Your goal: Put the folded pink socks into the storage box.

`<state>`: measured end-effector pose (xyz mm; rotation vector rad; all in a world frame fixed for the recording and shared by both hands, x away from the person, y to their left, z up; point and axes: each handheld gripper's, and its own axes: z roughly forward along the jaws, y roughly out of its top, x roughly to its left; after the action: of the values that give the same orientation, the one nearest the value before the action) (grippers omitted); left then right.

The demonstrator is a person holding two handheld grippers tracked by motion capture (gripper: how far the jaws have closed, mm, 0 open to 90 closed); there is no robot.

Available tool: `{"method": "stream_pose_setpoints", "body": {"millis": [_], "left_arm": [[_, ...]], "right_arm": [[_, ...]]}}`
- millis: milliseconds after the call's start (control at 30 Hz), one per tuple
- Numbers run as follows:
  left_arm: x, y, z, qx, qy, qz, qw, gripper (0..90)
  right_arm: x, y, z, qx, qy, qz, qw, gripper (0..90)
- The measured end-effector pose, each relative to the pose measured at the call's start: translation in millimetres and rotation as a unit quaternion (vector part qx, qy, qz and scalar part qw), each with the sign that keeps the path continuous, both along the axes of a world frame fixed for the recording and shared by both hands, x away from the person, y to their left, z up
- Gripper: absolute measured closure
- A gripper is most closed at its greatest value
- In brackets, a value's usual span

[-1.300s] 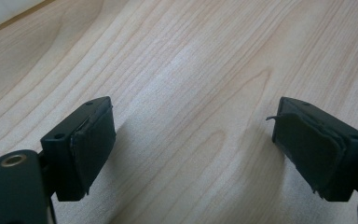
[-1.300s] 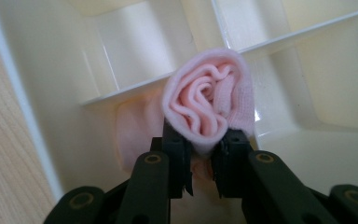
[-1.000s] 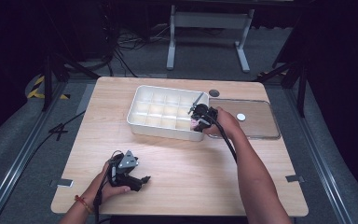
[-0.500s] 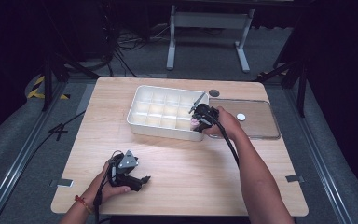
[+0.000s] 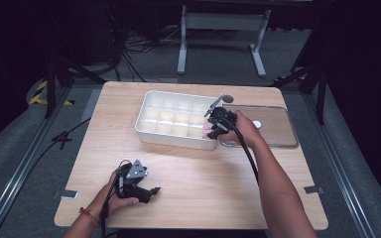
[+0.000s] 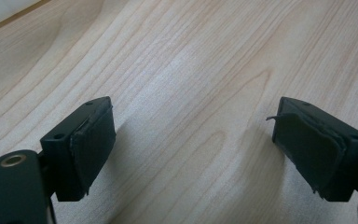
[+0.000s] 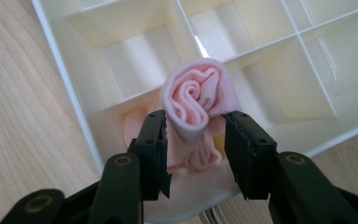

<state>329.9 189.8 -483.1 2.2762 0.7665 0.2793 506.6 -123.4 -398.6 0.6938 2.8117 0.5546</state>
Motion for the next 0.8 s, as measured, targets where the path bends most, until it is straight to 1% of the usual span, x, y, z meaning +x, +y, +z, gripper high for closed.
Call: {"method": "stream_pose_setpoints", "body": {"millis": [167,333,367,400,500,600,700,733,800], "left_arm": [[0.0,0.1,0.1,0.0,-0.001,0.0,1.0,13.3],[0.0,0.0,0.0,0.0,0.0,0.0,1.0,13.3],[0.0,-0.1,-0.2,-0.001,-0.001,0.001,1.0,13.3],[0.2,0.0,-0.1,0.0,-0.003,0.001,1.0,13.3],[0.0,-0.1,-0.2,0.0,-0.002,0.001,1.0,13.3],[0.0,-0.1,-0.3,-0.001,-0.002,0.001,1.0,13.3],[0.2,-0.1,-0.3,0.0,-0.001,0.0,1.0,13.3],[0.2,-0.1,-0.3,0.0,-0.001,0.0,1.0,13.2],[0.4,0.0,-0.1,0.001,-0.003,-0.001,1.0,13.2]], "right_arm": [[-1.3,-4.2,6.5,0.011,-0.009,-0.002,0.9999,58.9],[-4.4,-7.5,10.4,0.026,-0.013,-0.005,0.9996,57.8],[-5.2,-8.7,11.5,0.026,-0.016,-0.006,0.9995,57.5],[-6.3,-9.7,12.6,0.031,-0.018,-0.008,0.9993,57.4],[-8.5,-13.8,16.5,0.045,-0.022,-0.011,0.9987,57.1],[-10.9,-18.1,19.0,0.05,-0.027,-0.013,0.9983,57.2],[-13.9,-23.9,22.6,0.056,-0.039,-0.018,0.9975,56.6],[-14.7,-25.3,23.2,0.061,-0.039,-0.017,0.9972,56.6],[-16.5,-27.9,24.5,0.063,-0.043,-0.019,0.9969,56.5]]}}
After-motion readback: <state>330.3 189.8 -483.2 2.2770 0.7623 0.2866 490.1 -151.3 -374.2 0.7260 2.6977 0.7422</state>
